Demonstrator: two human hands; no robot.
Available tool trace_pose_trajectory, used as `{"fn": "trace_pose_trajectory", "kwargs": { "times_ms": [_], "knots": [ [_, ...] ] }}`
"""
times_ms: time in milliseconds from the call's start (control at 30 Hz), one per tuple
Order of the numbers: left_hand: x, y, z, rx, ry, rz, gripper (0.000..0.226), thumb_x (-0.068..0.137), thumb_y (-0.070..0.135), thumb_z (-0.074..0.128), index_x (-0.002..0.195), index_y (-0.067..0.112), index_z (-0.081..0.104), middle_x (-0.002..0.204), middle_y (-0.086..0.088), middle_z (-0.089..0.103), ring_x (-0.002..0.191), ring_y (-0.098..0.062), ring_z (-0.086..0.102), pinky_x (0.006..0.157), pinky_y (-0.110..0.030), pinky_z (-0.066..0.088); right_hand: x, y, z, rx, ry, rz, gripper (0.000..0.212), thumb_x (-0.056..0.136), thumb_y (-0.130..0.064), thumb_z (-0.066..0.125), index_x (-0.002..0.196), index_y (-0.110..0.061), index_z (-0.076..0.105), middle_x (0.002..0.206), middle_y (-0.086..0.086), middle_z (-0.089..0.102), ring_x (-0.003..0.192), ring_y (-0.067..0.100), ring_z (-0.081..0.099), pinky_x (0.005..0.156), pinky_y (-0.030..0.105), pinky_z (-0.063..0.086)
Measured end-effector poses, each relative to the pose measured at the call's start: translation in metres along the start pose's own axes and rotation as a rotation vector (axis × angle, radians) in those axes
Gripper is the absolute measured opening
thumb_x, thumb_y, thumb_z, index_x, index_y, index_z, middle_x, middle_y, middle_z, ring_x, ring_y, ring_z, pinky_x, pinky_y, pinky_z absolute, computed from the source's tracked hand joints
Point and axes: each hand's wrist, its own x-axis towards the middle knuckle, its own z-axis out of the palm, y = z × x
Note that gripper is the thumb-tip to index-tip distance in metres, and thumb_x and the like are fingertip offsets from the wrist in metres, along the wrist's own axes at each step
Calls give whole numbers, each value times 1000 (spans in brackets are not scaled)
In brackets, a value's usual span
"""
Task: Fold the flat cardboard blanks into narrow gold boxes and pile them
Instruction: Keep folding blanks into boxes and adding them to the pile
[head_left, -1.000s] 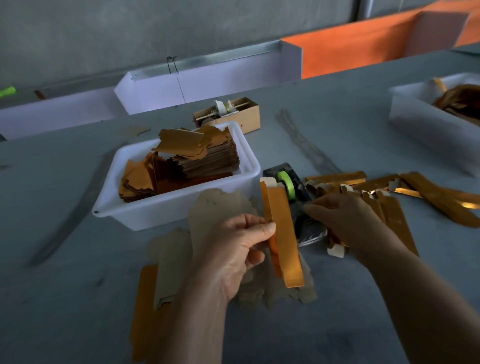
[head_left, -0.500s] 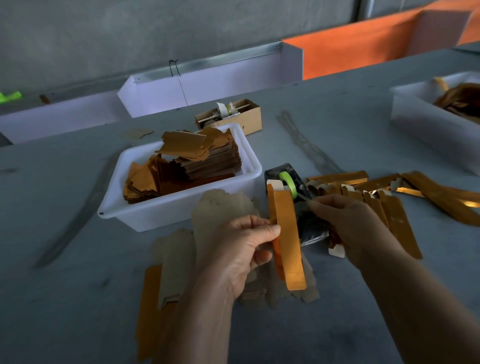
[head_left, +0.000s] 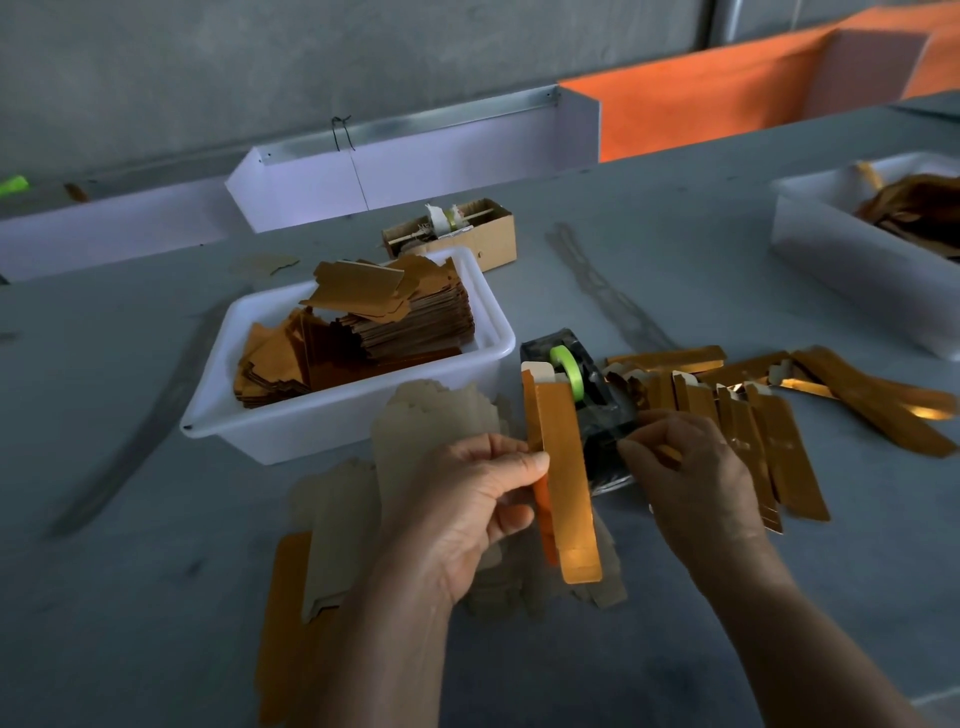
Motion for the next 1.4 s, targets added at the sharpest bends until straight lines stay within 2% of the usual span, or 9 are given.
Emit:
{"fn": "trace_pose_trajectory", "kwargs": {
  "times_ms": [167, 333, 467, 667, 833, 1000, 1167, 1267, 1400],
  "knots": [
    [1, -2, 0, 1, -14, 7, 11, 83, 0, 65, 74, 6, 62, 59, -1, 65, 44, -4, 57, 39, -14, 42, -5, 4, 5, 9, 69, -44, 15, 86, -16, 64, 75, -25, 58, 102, -8, 50, 81, -6, 47, 62, 7, 34],
    [1, -2, 1, 15, -3, 20, 10, 82, 0, 66, 75, 5, 60, 62, -3, 65, 45, -6, 57, 38, -14, 42, 1, -1, 6, -194, 67, -149, 8, 87, -3, 59, 79, -5, 62, 98, 4, 53, 85, 18, 52, 65, 21, 41],
    [2, -1, 3, 43, -3, 30, 12, 83, 0, 65, 74, 7, 60, 61, -2, 63, 42, -3, 54, 38, -13, 40, 6, -3, 1, -283, 33, -153, 5, 87, -4, 60, 84, -2, 63, 99, 8, 57, 85, 18, 52, 66, 22, 39],
    [14, 5, 21, 176, -100, 144, 13, 87, 12, 64, 77, 19, 64, 75, 4, 66, 67, -7, 57, 49, -16, 39, 3, 6, -3, -115, -37, -78, 5, 88, -13, 61, 89, -11, 66, 115, -4, 52, 94, 7, 48, 65, 10, 35],
    [33, -2, 39, 162, -167, 187, 8, 93, 15, 58, 85, 17, 60, 75, 6, 61, 57, -3, 54, 47, -14, 41, 5, 11, -2, -137, -35, -68, 16, 89, -9, 57, 102, -6, 66, 124, 3, 55, 92, 8, 48, 62, 8, 33],
    [44, -12, 37, 134, -131, 173, 11, 91, 18, 63, 80, 21, 63, 69, 7, 64, 55, -7, 57, 49, -18, 44, 5, 14, -1, -126, -32, -75, 15, 88, -17, 60, 99, -9, 66, 116, -7, 50, 90, 5, 49, 62, 7, 36],
    [46, -14, 39, 158, -108, 186, 8, 91, 20, 62, 83, 19, 63, 74, 4, 67, 57, -6, 62, 50, -18, 48, 15, 7, -1, -249, -38, -125, 9, 88, -8, 61, 89, -2, 67, 113, 7, 58, 81, 12, 54, 58, 8, 36],
    [46, -12, 39, 201, -75, 186, 8, 91, 22, 63, 83, 19, 63, 76, 3, 67, 55, -6, 60, 51, -18, 48, 14, 4, -2, -298, -34, -128, 8, 88, -7, 60, 87, -3, 67, 109, 6, 59, 78, 9, 52, 55, 7, 34],
    [42, -4, 41, 119, -86, 125, 9, 89, 16, 64, 81, 18, 63, 70, 5, 64, 51, -3, 56, 48, -16, 44, 4, 7, -21, -169, 14, -92, 12, 90, -14, 57, 84, -24, 59, 93, -3, 58, 73, 4, 54, 56, 13, 36]
  ]
}}
